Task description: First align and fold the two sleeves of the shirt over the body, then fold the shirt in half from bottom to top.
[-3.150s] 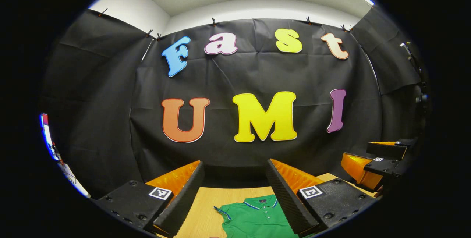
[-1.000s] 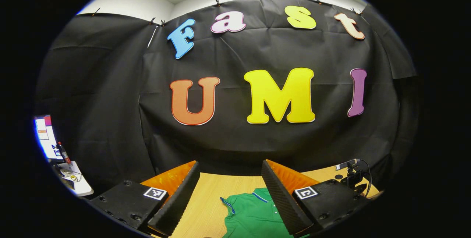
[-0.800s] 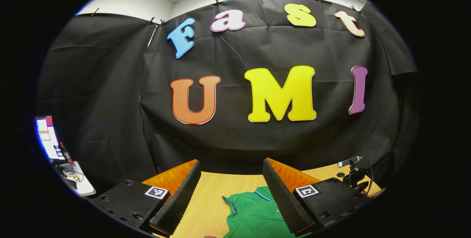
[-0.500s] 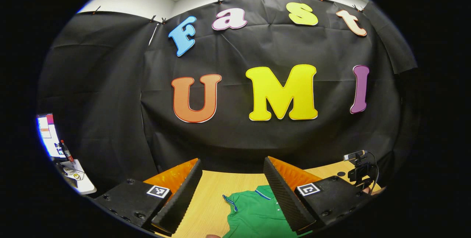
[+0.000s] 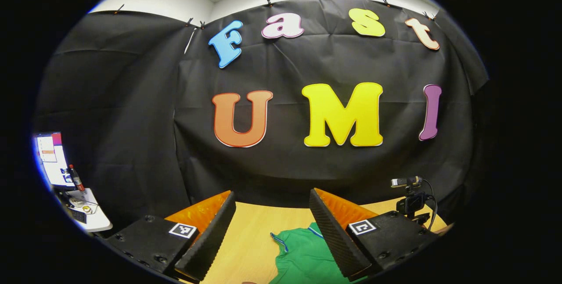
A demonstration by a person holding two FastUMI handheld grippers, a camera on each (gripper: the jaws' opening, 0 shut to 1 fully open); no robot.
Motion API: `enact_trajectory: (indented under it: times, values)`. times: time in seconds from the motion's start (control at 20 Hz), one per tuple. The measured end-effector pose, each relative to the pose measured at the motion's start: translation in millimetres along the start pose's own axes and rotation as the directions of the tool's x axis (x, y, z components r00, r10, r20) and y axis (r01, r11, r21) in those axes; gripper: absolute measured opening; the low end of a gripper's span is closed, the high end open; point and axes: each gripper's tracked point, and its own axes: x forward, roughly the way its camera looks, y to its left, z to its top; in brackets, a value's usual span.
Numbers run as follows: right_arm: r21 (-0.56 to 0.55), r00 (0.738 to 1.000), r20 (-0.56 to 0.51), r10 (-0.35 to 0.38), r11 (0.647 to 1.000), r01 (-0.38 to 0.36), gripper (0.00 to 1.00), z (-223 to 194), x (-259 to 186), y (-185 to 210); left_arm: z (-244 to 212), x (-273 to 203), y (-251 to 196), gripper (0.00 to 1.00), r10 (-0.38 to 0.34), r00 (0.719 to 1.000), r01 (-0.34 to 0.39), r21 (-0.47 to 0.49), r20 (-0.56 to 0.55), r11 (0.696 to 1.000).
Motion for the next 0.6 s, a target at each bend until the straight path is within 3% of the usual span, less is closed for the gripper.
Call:
enact_trajectory:
  times: [0.4, 0.45, 0.6]
  values:
    - [-0.004, 0.999, -0.006, 0.035, 0.999, -0.035, 0.03, 0, 11, 55, -4, -6, 36, 1.00, 0.047, 0.999, -0.047, -0.002, -0.024, 0.999]
    - [-0.016, 0.999, 0.012, 0.031, 0.999, -0.031, 0.29, 5, 5, 55, -5, -6, 38, 1.00, 0.045, 0.999, -0.045, -0.004, -0.026, 0.999]
    - [-0.037, 0.996, 0.088, 0.006, 0.999, -0.003, 0.79, 20, -18, 53, -17, 1, 42, 1.00, 0.044, 0.998, -0.044, -0.007, -0.053, 0.999]
